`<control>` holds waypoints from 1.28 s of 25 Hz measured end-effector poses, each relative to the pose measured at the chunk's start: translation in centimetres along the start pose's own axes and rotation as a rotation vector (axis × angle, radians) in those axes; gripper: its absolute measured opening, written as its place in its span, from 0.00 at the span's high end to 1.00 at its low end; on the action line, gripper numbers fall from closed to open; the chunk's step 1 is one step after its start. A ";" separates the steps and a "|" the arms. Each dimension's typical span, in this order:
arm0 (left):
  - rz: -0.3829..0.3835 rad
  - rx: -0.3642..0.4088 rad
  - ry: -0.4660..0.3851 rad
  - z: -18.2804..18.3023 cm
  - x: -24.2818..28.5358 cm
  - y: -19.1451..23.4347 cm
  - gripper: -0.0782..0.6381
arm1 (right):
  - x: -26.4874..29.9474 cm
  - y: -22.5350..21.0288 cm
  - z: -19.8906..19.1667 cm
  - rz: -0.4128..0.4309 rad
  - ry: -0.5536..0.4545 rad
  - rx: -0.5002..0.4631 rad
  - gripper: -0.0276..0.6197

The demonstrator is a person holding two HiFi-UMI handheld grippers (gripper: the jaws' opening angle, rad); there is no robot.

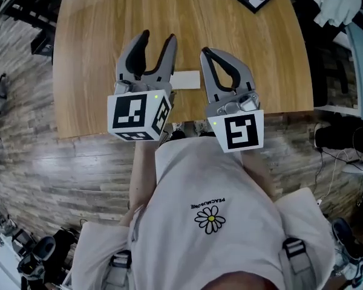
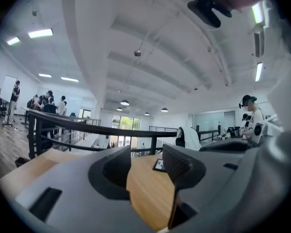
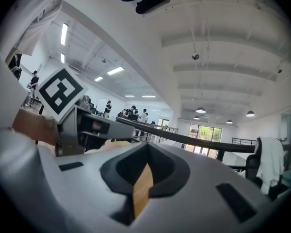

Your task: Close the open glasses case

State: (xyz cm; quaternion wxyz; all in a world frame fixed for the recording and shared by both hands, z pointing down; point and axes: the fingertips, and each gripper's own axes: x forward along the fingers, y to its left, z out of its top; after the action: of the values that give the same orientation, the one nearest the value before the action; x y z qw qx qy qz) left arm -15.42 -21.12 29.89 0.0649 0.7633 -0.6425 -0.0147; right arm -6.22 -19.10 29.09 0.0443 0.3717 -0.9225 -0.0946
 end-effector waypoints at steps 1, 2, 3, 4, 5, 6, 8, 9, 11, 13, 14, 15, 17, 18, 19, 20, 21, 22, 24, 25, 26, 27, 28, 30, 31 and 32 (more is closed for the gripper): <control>0.015 0.018 -0.033 1.1 -0.5 0.1 0.60 | 0.0 -0.1 0.2 0.003 -0.006 -0.009 0.95; 0.029 0.034 -0.062 2.1 -0.9 0.1 0.64 | -0.1 -0.3 0.5 0.002 -0.011 -0.017 0.95; 0.035 0.042 -0.085 2.9 -1.2 -0.1 0.68 | -0.2 -0.7 0.6 -0.001 -0.014 -0.025 0.95; 0.034 0.042 -0.104 3.5 -1.4 -0.4 0.70 | -0.3 -1.0 0.8 -0.006 -0.018 -0.033 0.95; 0.028 0.036 -0.123 4.2 -1.6 -0.7 0.71 | -0.4 -1.4 0.9 -0.013 -0.024 -0.040 0.95; 0.024 0.033 -0.141 4.8 -1.8 -1.0 0.72 | -0.5 -1.8 1.1 -0.023 -0.034 -0.042 0.95; 0.033 0.051 -0.175 6.0 -2.3 -1.4 0.77 | -0.7 -2.6 1.8 -0.051 -0.071 -0.034 0.95; 0.044 0.064 -0.188 6.4 -2.5 -1.5 0.81 | -0.8 -2.9 2.1 -0.065 -0.088 -0.029 0.95; 0.064 0.068 -0.203 6.9 -2.6 -1.5 0.85 | -1.1 -3.6 2.5 -0.088 -0.098 -0.039 0.95; 0.079 0.062 -0.199 6.7 -2.5 -1.4 0.87 | -1.3 -4.1 2.4 -0.107 -0.087 -0.071 0.95; 0.089 0.069 -0.190 6.5 -2.4 -1.5 0.87 | -1.4 -4.3 2.3 -0.112 -0.078 -0.085 0.95; 0.098 0.083 -0.180 6.3 -2.3 -1.6 0.87 | -1.5 -4.4 2.2 -0.115 -0.072 -0.089 0.95; 0.109 0.118 -0.166 5.9 -2.0 -1.9 0.87 | -1.7 -4.7 2.2 -0.119 -0.077 -0.071 0.95; 0.111 0.135 -0.165 5.9 -1.9 -2.2 0.87 | -1.7 -4.8 2.1 -0.118 -0.077 -0.067 0.95; 0.110 0.148 -0.164 6.0 -1.8 -2.4 0.87 | -1.8 -4.9 2.0 -0.116 -0.071 -0.070 0.95; 0.108 0.157 -0.165 6.0 -1.6 -2.6 0.87 | -1.8 -4.9 1.8 -0.111 -0.058 -0.086 0.95; 0.103 0.161 -0.166 6.0 -1.5 -2.9 0.87 | -1.9 -4.9 1.5 -0.105 -0.037 -0.112 0.95; 0.098 0.161 -0.168 6.0 -1.5 -3.1 0.87 | -2.0 -4.9 1.2 -0.099 -0.012 -0.142 0.95; 0.086 0.152 -0.167 5.8 -1.4 -3.2 0.87 | -2.1 -4.7 0.7 -0.094 0.019 -0.176 0.95; 0.081 0.147 -0.164 5.7 -1.4 -3.2 0.87 | -2.0 -4.6 0.7 -0.095 0.020 -0.174 0.95; 0.078 0.144 -0.160 5.6 -1.3 -3.1 0.87 | -1.9 -4.6 0.7 -0.096 0.018 -0.165 0.95; 0.076 0.144 -0.155 5.6 -1.2 -3.0 0.87 | -1.8 -4.6 0.7 -0.096 0.016 -0.156 0.95; 0.074 0.143 -0.151 5.5 -1.1 -2.9 0.87 | -1.7 -4.6 0.6 -0.097 0.017 -0.150 0.95; 0.069 0.143 -0.147 5.4 -0.9 -2.7 0.87 | -1.6 -4.7 0.4 -0.099 0.024 -0.145 0.95; 0.067 0.144 -0.146 5.4 -0.8 -2.6 0.87 | -1.5 -4.6 0.2 -0.097 0.028 -0.143 0.95; 0.066 0.146 -0.144 5.4 -0.7 -2.4 0.87 | -1.4 -4.5 0.1 -0.094 0.032 -0.143 0.95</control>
State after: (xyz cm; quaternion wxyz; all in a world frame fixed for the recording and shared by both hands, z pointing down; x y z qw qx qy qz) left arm -13.73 -20.42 24.25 -0.0368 0.7414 -0.6698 -0.0202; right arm -2.20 -21.33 28.05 0.0808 0.4121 -0.8940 -0.1563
